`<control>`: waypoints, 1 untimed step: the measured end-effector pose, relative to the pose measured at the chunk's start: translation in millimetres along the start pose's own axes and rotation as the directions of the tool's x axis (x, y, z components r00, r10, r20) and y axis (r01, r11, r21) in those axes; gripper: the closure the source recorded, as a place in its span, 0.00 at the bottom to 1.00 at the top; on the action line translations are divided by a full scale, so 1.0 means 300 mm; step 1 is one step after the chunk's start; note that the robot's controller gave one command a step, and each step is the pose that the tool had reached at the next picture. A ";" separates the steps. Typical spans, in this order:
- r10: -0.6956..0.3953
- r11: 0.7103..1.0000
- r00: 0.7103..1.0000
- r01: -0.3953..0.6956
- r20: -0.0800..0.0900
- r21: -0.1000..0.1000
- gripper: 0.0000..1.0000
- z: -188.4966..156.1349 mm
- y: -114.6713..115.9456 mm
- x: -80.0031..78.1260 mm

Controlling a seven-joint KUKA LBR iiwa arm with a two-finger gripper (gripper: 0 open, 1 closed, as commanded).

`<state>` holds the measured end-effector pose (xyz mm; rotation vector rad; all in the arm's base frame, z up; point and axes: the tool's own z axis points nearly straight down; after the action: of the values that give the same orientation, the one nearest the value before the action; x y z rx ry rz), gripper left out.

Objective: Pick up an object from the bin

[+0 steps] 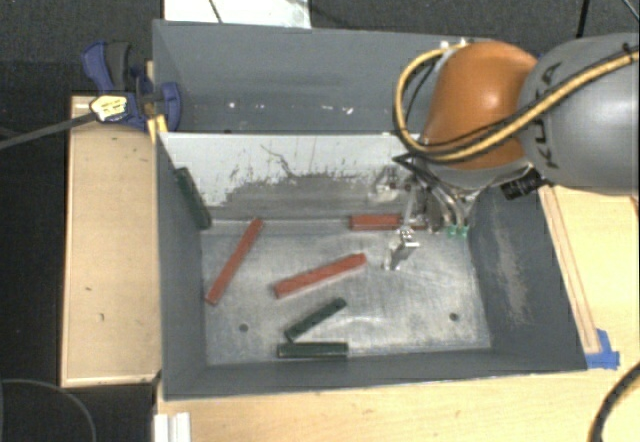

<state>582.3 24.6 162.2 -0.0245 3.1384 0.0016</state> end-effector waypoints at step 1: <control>-0.113 0.994 0.994 0.113 0.002 0.001 0.00 0.164 0.125 0.016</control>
Offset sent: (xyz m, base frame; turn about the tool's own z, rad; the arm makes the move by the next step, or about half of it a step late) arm -0.0047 0.0790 -0.0564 -0.1768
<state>577.1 62.0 113.0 -0.2023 3.1296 0.0006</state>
